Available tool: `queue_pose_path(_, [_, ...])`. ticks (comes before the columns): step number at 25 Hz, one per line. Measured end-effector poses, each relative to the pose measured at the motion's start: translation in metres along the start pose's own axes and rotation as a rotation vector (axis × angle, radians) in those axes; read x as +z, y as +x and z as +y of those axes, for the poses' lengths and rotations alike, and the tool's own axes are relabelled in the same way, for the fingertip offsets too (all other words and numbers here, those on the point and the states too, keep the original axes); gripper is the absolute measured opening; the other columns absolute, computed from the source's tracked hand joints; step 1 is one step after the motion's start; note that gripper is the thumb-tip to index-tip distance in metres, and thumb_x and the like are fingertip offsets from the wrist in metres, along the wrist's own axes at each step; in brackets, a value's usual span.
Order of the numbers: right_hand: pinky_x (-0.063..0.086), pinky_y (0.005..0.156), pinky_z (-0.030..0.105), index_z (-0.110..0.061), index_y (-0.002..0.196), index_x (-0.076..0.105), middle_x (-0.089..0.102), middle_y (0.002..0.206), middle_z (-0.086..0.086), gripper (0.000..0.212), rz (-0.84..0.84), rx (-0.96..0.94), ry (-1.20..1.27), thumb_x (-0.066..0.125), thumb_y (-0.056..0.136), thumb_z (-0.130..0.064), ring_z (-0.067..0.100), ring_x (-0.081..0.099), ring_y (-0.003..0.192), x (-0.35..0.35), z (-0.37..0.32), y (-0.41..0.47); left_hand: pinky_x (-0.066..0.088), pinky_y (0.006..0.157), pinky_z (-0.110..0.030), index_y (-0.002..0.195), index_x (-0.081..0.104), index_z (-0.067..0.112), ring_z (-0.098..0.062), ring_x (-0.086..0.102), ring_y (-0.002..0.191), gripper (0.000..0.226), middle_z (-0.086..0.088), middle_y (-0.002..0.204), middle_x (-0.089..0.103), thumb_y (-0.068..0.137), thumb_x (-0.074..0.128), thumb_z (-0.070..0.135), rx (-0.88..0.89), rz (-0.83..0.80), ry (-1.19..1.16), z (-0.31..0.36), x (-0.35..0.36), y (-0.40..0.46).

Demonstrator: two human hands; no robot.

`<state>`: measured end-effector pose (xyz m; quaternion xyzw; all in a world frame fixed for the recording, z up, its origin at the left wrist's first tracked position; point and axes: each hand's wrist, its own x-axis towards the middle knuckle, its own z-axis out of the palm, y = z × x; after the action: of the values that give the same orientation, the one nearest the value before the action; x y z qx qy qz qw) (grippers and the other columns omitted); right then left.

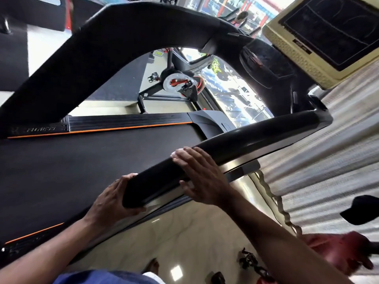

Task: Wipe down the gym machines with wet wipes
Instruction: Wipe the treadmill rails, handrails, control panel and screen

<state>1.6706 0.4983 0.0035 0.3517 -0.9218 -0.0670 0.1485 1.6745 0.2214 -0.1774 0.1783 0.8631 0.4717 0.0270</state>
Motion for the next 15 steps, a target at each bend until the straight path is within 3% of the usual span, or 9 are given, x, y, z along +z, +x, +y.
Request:
queue_pose_path(2, [0.026, 0.121, 0.059, 0.000, 0.154, 0.038, 0.033, 0.164, 0.013, 0.066, 0.090, 0.133, -0.053, 0.050, 0.100, -0.036, 0.031, 0.025, 0.155, -0.002, 0.034, -0.035, 0.051, 0.096, -0.038, 0.146, 0.039, 0.036, -0.016, 0.058, 0.123, 0.108, 0.013, 0.141, 0.054, 0.057, 0.072, 0.088, 0.011, -0.004, -0.002, 0.000, 0.001, 0.001])
queue_pose_path(4, [0.023, 0.119, 0.065, 0.002, 0.156, 0.031, 0.025, 0.167, 0.015, 0.068, 0.190, 0.413, -0.096, 0.037, 0.105, -0.042, 0.034, 0.019, 0.156, -0.004, 0.069, -0.055, 0.050, 0.093, -0.039, 0.146, 0.039, 0.035, -0.017, 0.058, 0.121, 0.109, 0.016, 0.137, 0.053, 0.056, 0.073, 0.086, 0.010, 0.001, 0.005, 0.001, 0.001, 0.001])
queue_pose_path(6, [0.019, 0.122, 0.063, 0.001, 0.159, 0.022, 0.016, 0.170, 0.016, 0.072, 0.306, 0.697, -0.041, 0.026, 0.108, -0.048, 0.032, 0.011, 0.158, 0.000, 0.081, -0.056, 0.049, 0.090, -0.039, 0.147, 0.040, 0.032, -0.019, 0.057, 0.119, 0.111, 0.019, 0.134, 0.049, 0.055, 0.072, 0.085, 0.032, 0.018, 0.025, 0.004, 0.002, 0.001])
queue_pose_path(8, [0.016, 0.123, 0.062, 0.003, 0.160, 0.017, 0.009, 0.170, 0.019, 0.076, 0.429, 0.868, 0.085, 0.024, 0.107, -0.051, 0.032, 0.006, 0.158, 0.018, 0.052, -0.041, 0.050, 0.092, -0.040, 0.148, 0.039, 0.032, -0.019, 0.057, 0.121, 0.111, 0.020, 0.134, 0.048, 0.055, 0.071, 0.085, 0.028, 0.016, 0.033, 0.003, 0.001, 0.001])
queue_pose_path(12, [0.010, 0.124, 0.062, 0.008, 0.158, 0.010, 0.000, 0.169, 0.023, 0.080, 0.456, 0.887, 0.327, 0.029, 0.107, -0.050, 0.038, -0.001, 0.158, 0.072, -0.077, -0.011, 0.053, 0.091, -0.044, 0.148, 0.039, 0.036, -0.021, 0.060, 0.122, 0.107, 0.019, 0.136, 0.051, 0.057, 0.076, 0.078, 0.015, 0.032, 0.028, 0.003, 0.003, -0.001])
queue_pose_path(15, [0.006, 0.125, 0.062, 0.003, 0.160, 0.008, 0.002, 0.170, 0.019, 0.077, 0.345, 0.814, 0.264, 0.026, 0.107, -0.051, 0.035, 0.002, 0.158, 0.084, -0.095, -0.022, 0.053, 0.092, -0.043, 0.147, 0.040, 0.030, -0.019, 0.059, 0.124, 0.103, 0.019, 0.137, 0.049, 0.061, 0.076, 0.073, 0.060, 0.041, 0.033, 0.003, 0.004, 0.000])
